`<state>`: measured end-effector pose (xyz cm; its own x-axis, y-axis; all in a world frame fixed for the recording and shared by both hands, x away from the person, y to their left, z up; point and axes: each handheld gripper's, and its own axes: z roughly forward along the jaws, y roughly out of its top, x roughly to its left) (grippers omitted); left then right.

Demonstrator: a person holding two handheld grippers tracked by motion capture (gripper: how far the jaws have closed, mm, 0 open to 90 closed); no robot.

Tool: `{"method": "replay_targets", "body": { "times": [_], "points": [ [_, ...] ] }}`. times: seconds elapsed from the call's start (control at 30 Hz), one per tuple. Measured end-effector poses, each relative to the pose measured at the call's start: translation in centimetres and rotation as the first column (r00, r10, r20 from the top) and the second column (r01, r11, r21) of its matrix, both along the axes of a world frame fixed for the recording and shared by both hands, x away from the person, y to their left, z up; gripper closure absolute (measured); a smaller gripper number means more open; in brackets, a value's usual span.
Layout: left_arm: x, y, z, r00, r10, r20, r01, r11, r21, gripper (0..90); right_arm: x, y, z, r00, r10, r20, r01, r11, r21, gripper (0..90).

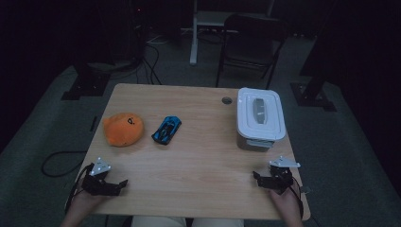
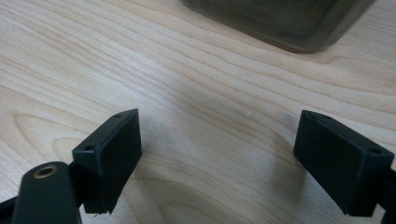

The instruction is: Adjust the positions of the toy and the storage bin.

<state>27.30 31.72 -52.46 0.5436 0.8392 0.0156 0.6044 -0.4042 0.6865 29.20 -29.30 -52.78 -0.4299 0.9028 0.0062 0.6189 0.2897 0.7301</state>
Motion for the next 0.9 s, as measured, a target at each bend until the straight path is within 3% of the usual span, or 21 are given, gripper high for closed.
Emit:
{"method": "replay_targets", "body": {
  "times": [0.4,0.9],
  "points": [
    [0.0,0.0,0.0,1.0000,0.000,0.000,0.000,1.0000,0.000,1.0,0.0,0.0,0.0,1.0000,0.001,-0.001,-0.001,1.000,-0.001,14.3],
    [0.7,-1.3,0.5,0.9991,0.014,-0.039,-0.013,0.9996,0.027,0.9,0.0,0.0,0.0,1.0000,-0.003,-0.003,0.003,1.000,-0.003,13.6]
  ]
}}
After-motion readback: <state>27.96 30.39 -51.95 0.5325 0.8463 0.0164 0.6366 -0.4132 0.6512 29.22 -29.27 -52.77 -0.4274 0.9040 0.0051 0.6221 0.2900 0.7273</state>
